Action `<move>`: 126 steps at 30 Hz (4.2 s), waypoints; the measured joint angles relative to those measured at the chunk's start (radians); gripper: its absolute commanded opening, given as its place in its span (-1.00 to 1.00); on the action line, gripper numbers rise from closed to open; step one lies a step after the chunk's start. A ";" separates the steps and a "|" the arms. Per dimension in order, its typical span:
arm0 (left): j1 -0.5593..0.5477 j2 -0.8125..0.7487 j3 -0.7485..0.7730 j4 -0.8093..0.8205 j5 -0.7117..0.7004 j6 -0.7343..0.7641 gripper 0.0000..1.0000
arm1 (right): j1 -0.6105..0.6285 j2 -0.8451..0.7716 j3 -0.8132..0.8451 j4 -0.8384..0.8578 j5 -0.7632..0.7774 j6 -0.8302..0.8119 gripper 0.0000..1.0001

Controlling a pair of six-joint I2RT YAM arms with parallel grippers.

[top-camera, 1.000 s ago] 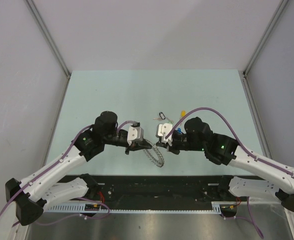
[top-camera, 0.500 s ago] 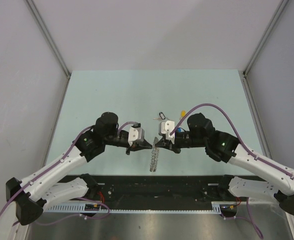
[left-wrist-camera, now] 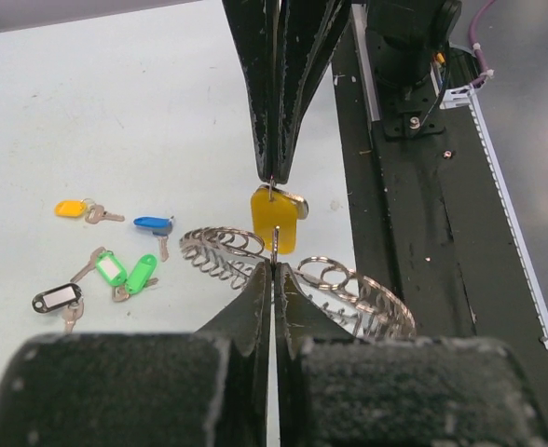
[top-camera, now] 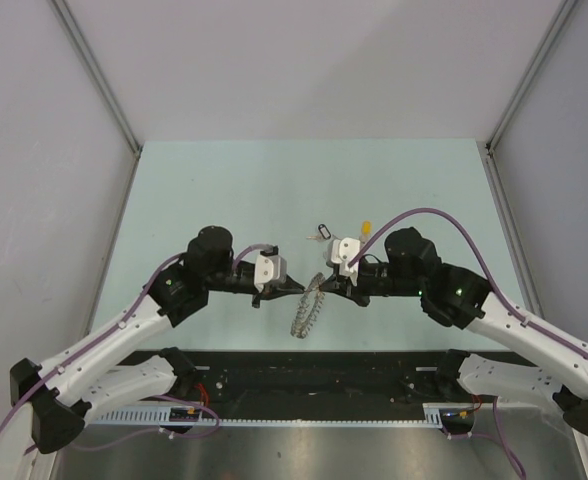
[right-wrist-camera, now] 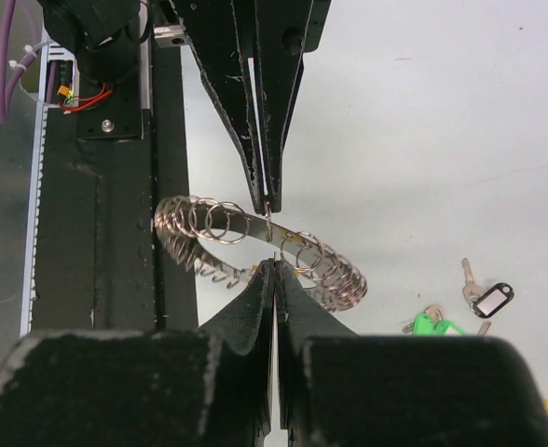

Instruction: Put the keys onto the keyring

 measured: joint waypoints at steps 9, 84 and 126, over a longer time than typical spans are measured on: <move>0.000 -0.013 -0.029 0.051 0.002 -0.009 -1.00 | 0.000 0.016 0.000 -0.004 -0.002 0.000 -1.00; 0.000 -0.016 -0.036 0.090 0.045 -0.027 -1.00 | 0.007 0.022 0.000 -0.002 -0.045 -0.009 -1.00; 0.000 -0.016 -0.036 0.090 0.044 -0.027 -1.00 | 0.008 0.008 0.000 -0.016 -0.027 -0.009 -1.00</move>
